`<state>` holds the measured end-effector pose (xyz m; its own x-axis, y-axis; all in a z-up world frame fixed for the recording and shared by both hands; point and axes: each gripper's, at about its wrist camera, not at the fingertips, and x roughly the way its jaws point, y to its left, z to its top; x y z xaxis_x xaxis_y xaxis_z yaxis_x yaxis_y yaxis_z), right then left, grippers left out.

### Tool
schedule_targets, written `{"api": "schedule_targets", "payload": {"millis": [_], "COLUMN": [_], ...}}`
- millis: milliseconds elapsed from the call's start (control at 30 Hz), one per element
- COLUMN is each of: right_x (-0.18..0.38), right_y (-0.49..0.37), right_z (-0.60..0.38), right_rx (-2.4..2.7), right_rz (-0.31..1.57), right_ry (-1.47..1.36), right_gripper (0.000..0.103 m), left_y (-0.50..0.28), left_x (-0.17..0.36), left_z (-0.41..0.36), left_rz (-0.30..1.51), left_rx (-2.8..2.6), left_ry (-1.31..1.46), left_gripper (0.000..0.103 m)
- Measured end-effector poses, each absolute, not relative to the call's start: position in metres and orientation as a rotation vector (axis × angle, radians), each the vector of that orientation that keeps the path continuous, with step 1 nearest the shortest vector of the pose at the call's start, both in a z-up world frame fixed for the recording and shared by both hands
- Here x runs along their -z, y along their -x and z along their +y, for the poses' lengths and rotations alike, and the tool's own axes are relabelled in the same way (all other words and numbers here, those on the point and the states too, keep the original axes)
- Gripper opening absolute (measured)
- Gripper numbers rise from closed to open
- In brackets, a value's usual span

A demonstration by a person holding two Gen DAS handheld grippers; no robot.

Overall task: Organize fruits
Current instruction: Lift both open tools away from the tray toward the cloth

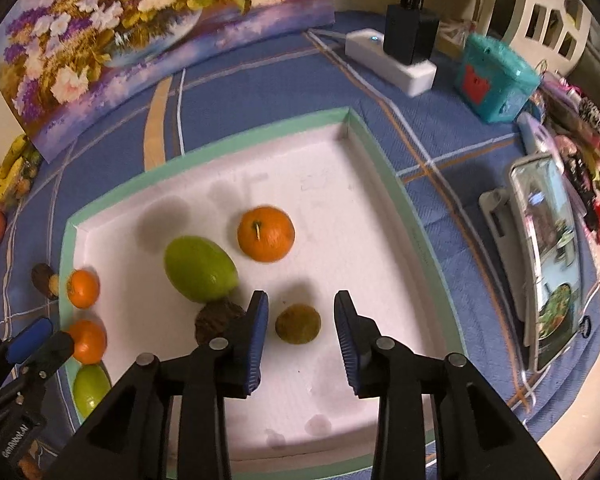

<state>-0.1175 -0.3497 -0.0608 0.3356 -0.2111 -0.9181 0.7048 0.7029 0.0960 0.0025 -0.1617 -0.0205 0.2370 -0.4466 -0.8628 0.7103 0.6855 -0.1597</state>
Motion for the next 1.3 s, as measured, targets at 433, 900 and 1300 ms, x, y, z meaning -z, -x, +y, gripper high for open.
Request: {"api": "schedule_targets", "payload": {"millis": [433,900,1300], "right_x": [0.020,0.011,0.012], "right_y": [0.113,0.090,0.078], "right_z": [-0.323,-0.281,-0.259], "right_rx": [0.576,0.445,0.405], "right_rz": [0.973,0.968,0.988], "right_ry": [-0.460,-0.407,-0.367], "right_gripper": [0.035,0.035,0.036], "left_y": [-0.048,-0.082,-0.084], "left_x": [0.010,0.002,0.007], "left_z": [-0.096,-0.019,-0.015], "left_rz": [1.137,1.112,1.124], "left_rx": [0.554,0.347,0.325], "left_ry": [-0.121,-0.012,-0.020], "left_gripper": [0.048,0.051,0.066]}}
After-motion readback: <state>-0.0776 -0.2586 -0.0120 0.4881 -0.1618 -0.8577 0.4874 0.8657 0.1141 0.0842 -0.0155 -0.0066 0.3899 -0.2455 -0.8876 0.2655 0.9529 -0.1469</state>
